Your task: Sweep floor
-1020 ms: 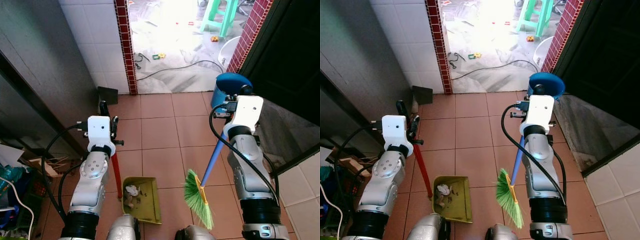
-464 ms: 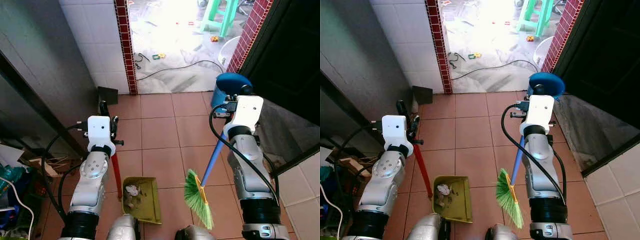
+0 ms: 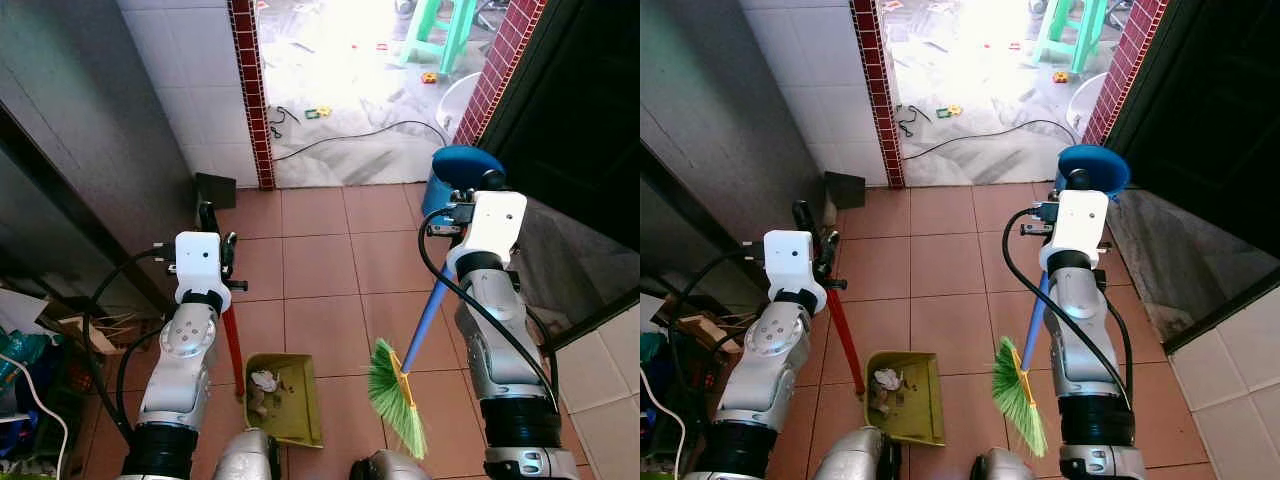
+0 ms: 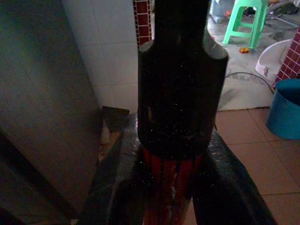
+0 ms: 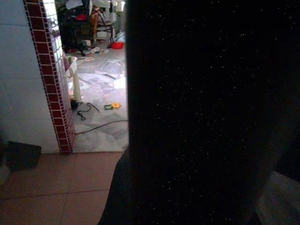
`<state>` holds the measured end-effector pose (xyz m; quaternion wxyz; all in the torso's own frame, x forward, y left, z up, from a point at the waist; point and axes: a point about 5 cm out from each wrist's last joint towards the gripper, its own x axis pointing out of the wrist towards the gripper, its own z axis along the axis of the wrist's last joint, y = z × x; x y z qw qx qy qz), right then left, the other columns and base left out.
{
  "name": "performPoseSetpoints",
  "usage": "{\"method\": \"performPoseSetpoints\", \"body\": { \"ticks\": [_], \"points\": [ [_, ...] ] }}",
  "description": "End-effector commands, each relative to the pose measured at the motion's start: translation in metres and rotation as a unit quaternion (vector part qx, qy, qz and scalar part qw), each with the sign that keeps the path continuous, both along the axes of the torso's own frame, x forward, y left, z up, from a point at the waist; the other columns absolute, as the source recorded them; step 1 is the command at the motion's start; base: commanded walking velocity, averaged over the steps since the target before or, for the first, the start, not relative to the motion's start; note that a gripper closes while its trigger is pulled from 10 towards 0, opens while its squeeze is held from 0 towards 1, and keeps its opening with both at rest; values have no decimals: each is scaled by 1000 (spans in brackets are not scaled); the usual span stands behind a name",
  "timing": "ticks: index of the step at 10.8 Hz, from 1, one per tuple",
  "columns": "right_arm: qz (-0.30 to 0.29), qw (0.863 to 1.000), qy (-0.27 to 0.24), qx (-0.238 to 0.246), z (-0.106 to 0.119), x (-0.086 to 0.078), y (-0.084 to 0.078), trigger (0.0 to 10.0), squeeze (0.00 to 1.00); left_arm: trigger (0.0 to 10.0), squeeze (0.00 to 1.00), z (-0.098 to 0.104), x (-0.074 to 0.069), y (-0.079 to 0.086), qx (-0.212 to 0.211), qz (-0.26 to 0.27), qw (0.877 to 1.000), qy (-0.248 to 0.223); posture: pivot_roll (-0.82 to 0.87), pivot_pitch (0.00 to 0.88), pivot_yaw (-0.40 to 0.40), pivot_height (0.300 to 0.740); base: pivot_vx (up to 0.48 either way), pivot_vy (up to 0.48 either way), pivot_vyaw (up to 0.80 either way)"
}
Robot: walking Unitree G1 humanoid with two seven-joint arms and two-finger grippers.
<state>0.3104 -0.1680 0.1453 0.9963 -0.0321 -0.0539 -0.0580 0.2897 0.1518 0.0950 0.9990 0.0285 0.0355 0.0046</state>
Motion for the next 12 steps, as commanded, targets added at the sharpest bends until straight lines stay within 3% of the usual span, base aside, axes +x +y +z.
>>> {"method": "performPoseSetpoints", "body": {
  "ticks": [1,12],
  "points": [
    [50,999,16,-7,-3,4,12,10000,0,10000,0,15,-3,-9,-12,-14,1000,-23,-14,87,-6,740,0,0,0],
    [45,999,26,-7,-6,4,10,10000,0,10000,0,15,-3,-10,-13,-12,1000,-24,-19,92,-14,740,0,0,0]
  ]
}}
